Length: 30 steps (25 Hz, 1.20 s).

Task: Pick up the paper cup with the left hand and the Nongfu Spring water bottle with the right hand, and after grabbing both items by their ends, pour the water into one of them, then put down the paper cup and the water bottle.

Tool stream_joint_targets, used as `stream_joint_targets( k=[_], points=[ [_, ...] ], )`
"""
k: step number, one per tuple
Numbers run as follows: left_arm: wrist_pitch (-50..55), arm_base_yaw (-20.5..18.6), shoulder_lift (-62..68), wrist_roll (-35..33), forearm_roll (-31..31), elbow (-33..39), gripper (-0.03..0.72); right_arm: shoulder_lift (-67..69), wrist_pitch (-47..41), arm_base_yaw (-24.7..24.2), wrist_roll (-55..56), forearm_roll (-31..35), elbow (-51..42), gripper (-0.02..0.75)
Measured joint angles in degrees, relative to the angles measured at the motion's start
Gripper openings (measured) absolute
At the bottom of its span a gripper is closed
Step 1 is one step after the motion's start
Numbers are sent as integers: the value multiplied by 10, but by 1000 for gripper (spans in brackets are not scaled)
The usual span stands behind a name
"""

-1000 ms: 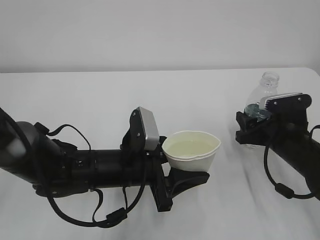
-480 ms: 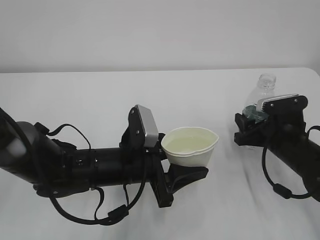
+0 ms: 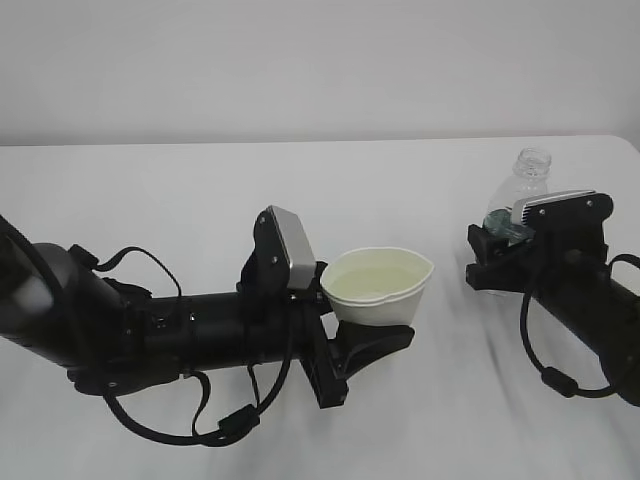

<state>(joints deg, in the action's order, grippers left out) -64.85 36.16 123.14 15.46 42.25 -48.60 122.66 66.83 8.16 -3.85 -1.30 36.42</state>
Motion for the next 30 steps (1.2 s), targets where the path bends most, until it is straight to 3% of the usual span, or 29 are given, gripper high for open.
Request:
stream_joint_targets(
  k=[4,11,30],
  points=[
    [0,0,0,-6,-5,0,429,0,0,0,0,-1,0,493],
    [0,0,0,-10,-16,0,429,1,-6,0,0,-5,-2,638],
    [0,0,0,-12,-29,0,429,-86,-9,0,10,-5,-90,648]
  ],
)
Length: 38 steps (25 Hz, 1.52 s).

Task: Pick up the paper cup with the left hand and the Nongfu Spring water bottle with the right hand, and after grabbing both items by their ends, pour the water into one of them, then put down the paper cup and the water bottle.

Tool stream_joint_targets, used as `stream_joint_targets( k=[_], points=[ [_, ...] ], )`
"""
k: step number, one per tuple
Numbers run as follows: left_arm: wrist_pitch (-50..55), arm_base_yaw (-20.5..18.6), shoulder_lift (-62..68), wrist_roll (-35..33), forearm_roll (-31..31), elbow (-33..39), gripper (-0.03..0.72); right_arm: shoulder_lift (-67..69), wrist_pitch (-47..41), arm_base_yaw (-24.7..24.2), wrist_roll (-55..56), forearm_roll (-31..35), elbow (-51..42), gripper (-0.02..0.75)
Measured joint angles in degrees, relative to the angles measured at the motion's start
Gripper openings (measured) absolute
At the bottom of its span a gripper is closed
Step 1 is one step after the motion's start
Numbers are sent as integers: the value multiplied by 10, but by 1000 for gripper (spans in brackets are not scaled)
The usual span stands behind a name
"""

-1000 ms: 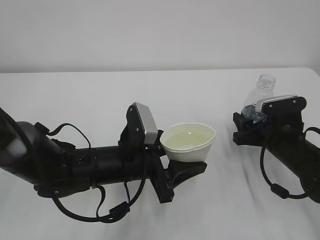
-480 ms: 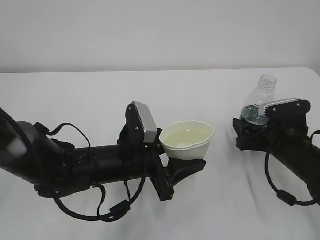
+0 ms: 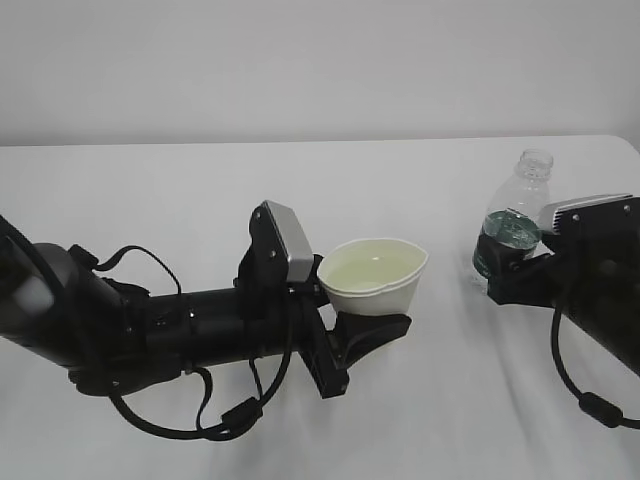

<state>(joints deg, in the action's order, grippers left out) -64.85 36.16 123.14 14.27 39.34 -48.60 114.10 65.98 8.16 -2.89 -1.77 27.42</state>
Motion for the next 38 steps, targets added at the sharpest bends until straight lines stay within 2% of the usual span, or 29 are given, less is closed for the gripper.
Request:
stream_joint_targets(
  k=[9,23,38],
  points=[
    [0,0,0,-16,-20,0,429,-9,0,0,26,-8,-26,647],
    [1,-2,0,-36,-84,0,429,-28,0,0,29,-17,-55,629],
    [1,-52,0,-37,-94,0,429,-28,0,0,33,-21,-55,602]
  ],
)
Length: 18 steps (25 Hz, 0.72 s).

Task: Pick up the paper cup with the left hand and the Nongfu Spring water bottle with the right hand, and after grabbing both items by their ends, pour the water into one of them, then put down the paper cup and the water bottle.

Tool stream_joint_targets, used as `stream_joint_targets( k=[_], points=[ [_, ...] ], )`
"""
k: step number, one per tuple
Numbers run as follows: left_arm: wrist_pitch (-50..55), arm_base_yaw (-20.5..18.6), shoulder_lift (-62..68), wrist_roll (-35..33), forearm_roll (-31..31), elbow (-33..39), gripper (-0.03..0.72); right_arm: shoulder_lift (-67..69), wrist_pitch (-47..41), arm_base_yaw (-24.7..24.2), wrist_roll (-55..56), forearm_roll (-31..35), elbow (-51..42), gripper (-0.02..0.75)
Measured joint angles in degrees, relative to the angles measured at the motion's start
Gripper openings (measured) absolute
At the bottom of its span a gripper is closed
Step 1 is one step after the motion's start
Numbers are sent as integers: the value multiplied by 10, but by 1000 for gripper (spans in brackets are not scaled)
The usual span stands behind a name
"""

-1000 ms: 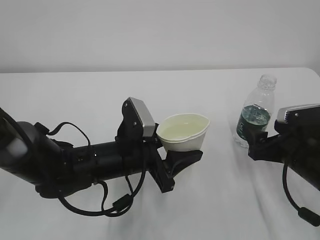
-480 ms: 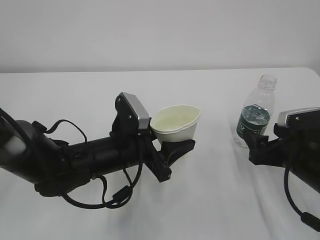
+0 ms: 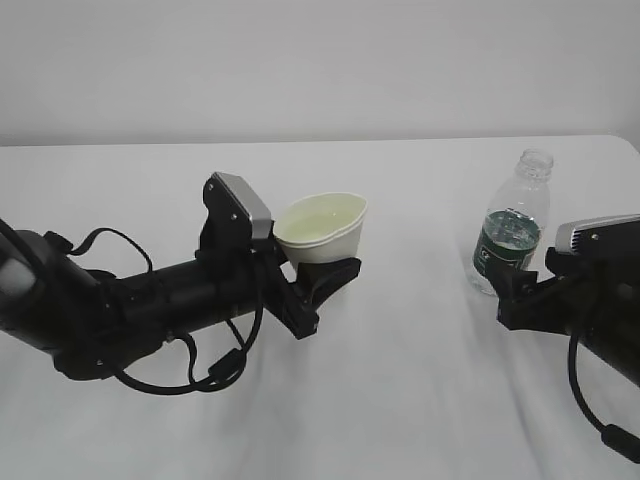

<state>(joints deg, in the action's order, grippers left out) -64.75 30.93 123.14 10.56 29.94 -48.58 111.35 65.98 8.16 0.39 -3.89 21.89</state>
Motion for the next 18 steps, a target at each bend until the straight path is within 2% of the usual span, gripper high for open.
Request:
stream_joint_targets(
  k=[18],
  points=[
    [0,-81,0,0,-1,0,429,0,0,0,1,-2,0,595]
  ],
)
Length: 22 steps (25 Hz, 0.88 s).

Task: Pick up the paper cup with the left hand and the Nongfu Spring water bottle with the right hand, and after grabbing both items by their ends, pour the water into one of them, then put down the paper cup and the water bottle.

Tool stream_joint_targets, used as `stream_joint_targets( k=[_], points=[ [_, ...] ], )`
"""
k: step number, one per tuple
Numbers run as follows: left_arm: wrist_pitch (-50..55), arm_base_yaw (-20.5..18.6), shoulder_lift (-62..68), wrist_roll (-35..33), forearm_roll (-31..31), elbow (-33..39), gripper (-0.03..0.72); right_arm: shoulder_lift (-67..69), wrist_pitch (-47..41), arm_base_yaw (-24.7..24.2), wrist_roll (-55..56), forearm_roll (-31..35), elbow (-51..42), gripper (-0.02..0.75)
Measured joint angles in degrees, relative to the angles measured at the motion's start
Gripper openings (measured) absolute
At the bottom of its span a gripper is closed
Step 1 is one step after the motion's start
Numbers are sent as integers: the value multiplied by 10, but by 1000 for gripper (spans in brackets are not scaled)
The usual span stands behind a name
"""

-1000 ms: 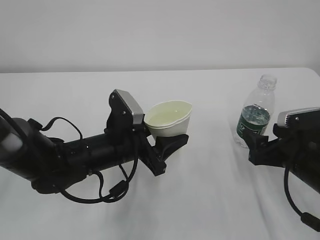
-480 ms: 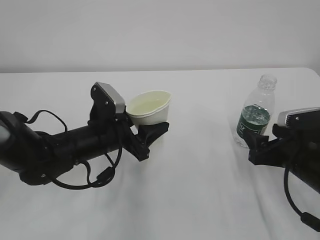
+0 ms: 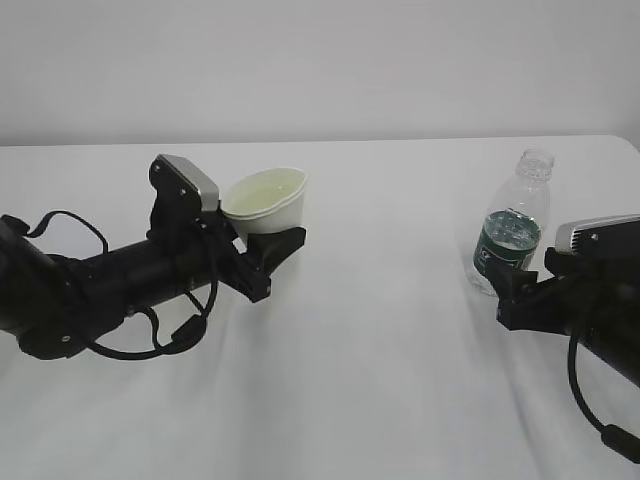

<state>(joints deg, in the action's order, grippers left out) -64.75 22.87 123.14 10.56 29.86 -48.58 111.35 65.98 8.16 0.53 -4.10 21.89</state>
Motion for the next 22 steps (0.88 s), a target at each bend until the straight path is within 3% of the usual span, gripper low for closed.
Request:
stream_joint_targets(
  k=[22],
  points=[
    [0,-102,0,0,0,0,429,0,0,0,0,0,0,594]
  ],
)
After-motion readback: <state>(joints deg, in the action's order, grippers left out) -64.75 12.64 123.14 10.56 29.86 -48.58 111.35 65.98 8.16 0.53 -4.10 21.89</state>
